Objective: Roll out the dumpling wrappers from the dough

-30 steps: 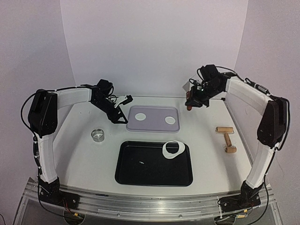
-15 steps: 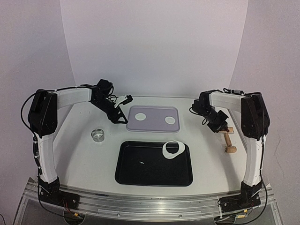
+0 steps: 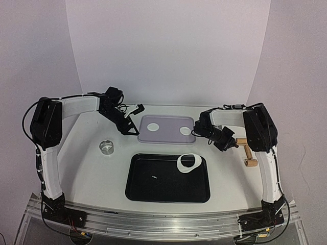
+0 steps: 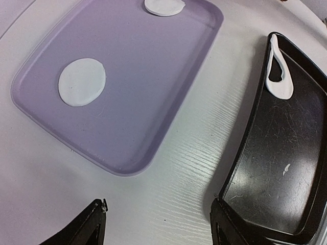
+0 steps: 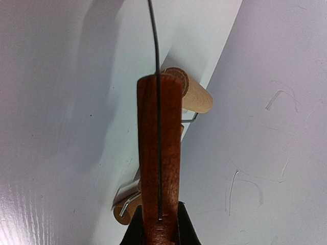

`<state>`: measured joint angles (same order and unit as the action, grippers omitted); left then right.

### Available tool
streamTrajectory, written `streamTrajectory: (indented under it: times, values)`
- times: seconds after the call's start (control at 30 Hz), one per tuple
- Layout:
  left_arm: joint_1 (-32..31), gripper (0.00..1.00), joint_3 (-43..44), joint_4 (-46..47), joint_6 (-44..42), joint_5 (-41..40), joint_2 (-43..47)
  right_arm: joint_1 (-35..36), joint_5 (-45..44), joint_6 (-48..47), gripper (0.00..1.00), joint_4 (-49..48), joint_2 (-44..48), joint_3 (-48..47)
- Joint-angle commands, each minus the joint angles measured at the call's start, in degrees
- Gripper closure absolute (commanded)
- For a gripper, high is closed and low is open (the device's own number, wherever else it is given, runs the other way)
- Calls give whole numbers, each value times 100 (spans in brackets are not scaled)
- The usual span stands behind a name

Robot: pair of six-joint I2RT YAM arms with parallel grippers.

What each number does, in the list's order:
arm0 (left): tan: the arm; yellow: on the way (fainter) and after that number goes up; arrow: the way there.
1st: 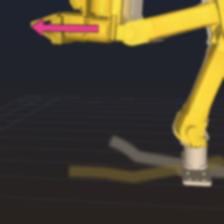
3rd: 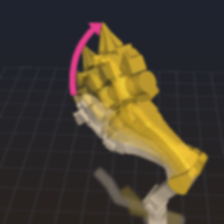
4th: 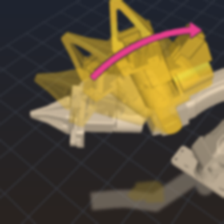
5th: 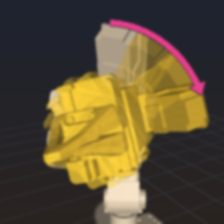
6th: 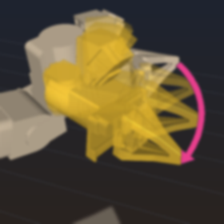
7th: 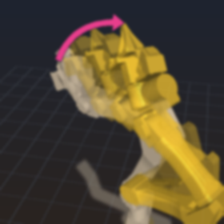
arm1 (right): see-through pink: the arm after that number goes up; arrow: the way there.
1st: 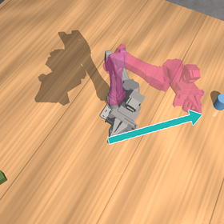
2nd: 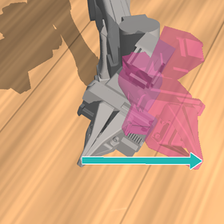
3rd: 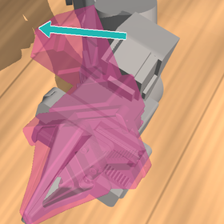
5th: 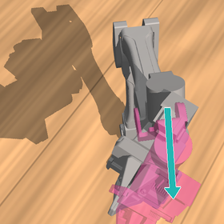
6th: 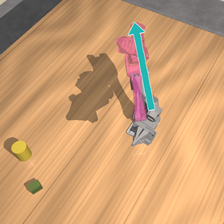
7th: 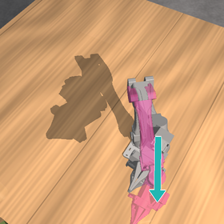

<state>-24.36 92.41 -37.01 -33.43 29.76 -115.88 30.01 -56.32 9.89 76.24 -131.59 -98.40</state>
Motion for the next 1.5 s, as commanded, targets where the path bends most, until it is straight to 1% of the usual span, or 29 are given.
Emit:
streamTrajectory:
  times: [0.0, 0.03, 0.17, 0.23, 0.3, 0.47, 0.53, 0.57, 0.6, 0.63, 0.77, 0.83, 0.9, 0.93, 1.0, 1.07, 1.13, 1.2, 1.3, 1.37, 1.47]
  values:
    - [11, 30, -41, 62, 24, -6, 373, -11, 158, 85, 100, 2040, -188, -192]
    - [10, 30, -26, 60, 35, 2, 358, 18, 120, 96, 98, 2091, -223, -223]
    - [10, 30, 26, 36, 46, 22, 320, 124, 44, 149, 73, 2259, -358, -348]
    - [7, 29, 31, 36, 34, 20, 320, 174, 32, 185, 66, 2320, -404, -422]
    - [10, 29, 27, 27, 21, 0, 329, 210, 38, 206, 61, 2350, -415, -491]
    - [5, 29, 14, 17, -5, -9, 346, 307, 149, 223, 53, 2452, -338, -771]
    - [11, 29, 13, 7, -6, -2, 366, 347, 280, 217, 48, 2488, -252, -950]
    - [10, 29, 17, 0, -5, 14, 376, 381, 369, 184, 33, 2491, -190, -1068]
    - [9, 29, 29, -19, -7, 38, 388, 425, 432, 146, 22, 2489, -129, -1184]
    - [6, 28, 48, -45, -9, 71, 404, 473, 480, 104, 15, 2484, -67, -1327]
    - [11, 26, 159, -180, 22, 267, 513, 612, 684, -69, 11, 2460, 165, -2163]
    - [15, 24, 201, -240, 85, 356, 591, 611, 967, -138, 10, 2360, 315, -2669]
    - [38, 20, 188, -279, 208, 489, 741, 604, 1421, -239, 10, 1954, 643, -3012]
    - [101, 19, 149, -260, 304, 650, 887, 593, 1802, -267, 9, 1614, 881, -2974]
    - [298, 17, -63, -133, 640, 994, 1193, 520, 2589, -336, 9, 288, 1836, -2478]
    - [623, 16, -384, 125, 1034, 1179, 1621, 272, 3365, -230, 8, -954, 2794, -1384]
    - [935, 16, -915, 529, 1513, 1217, 2118, -232, 3986, 83, 7, -2218, 3914, -65]
    - [1358, 15, -1518, 896, 1894, 1190, 2729, -746, 4249, 368, 5, -3054, 4879, 1109]
    - [1936, 13, -2251, 1169, 2309, 875, 3498, -1765, 4642, 632, 2, -3403, 5806, 2346]
    - [2196, 12, -2828, 1282, 2468, 656, 3989, -2202, 4925, 533, 2, -3469, 6263, 3053]
    - [2414, 9, -3801, 1830, 2824, 176, 4765, -2543, 4841, 305, 2, -3835, 6762, 4065]
